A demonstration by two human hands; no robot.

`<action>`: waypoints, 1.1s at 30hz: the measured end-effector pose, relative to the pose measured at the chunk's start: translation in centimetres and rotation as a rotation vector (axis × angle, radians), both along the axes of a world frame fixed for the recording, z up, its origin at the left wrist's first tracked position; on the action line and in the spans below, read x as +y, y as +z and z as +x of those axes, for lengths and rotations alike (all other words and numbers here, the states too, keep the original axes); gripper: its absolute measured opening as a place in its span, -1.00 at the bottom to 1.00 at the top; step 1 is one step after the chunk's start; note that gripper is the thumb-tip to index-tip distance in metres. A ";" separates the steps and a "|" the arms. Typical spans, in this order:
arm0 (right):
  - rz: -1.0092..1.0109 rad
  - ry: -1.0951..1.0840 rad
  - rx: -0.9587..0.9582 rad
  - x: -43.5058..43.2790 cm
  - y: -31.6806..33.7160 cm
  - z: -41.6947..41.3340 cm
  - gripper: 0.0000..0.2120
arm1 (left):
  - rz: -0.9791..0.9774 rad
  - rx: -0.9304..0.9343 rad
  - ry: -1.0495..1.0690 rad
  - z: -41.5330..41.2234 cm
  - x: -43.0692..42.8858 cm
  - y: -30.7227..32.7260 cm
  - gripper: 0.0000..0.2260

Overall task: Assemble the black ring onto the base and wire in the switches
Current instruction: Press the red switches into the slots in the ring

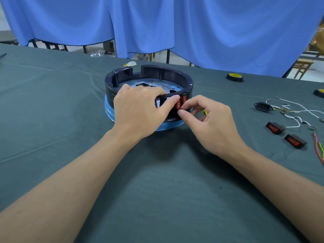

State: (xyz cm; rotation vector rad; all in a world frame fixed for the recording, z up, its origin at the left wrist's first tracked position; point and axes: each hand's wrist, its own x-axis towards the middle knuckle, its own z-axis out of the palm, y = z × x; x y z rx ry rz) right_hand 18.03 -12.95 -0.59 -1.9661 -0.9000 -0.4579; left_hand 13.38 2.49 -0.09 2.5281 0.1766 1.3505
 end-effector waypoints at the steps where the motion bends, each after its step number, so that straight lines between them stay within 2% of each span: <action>1: -0.004 0.002 0.013 -0.1 0.0 0.1 -0.99 | -0.022 0.004 0.003 0.0 -0.1 0.0 -0.62; 7: 0.013 0.003 0.074 0.0 0.0 0.5 -0.93 | -0.100 0.020 0.003 0.1 -0.4 0.3 -0.64; 21: 0.114 -0.014 0.171 0.7 0.2 1.1 -0.88 | -0.112 0.028 0.025 0.3 -0.5 0.4 -0.62; 27: 0.129 0.145 0.395 -0.2 1.0 2.1 -0.94 | -0.083 0.001 0.019 0.5 -0.3 0.0 -0.65; 30: 0.100 0.095 0.260 -0.2 0.8 2.5 -0.97 | -0.075 -0.005 0.012 0.6 -0.1 -0.1 -0.66; 33: -0.026 0.006 -0.161 -0.1 0.5 2.4 -0.95 | -0.060 -0.016 0.014 0.6 -0.1 -0.1 -0.66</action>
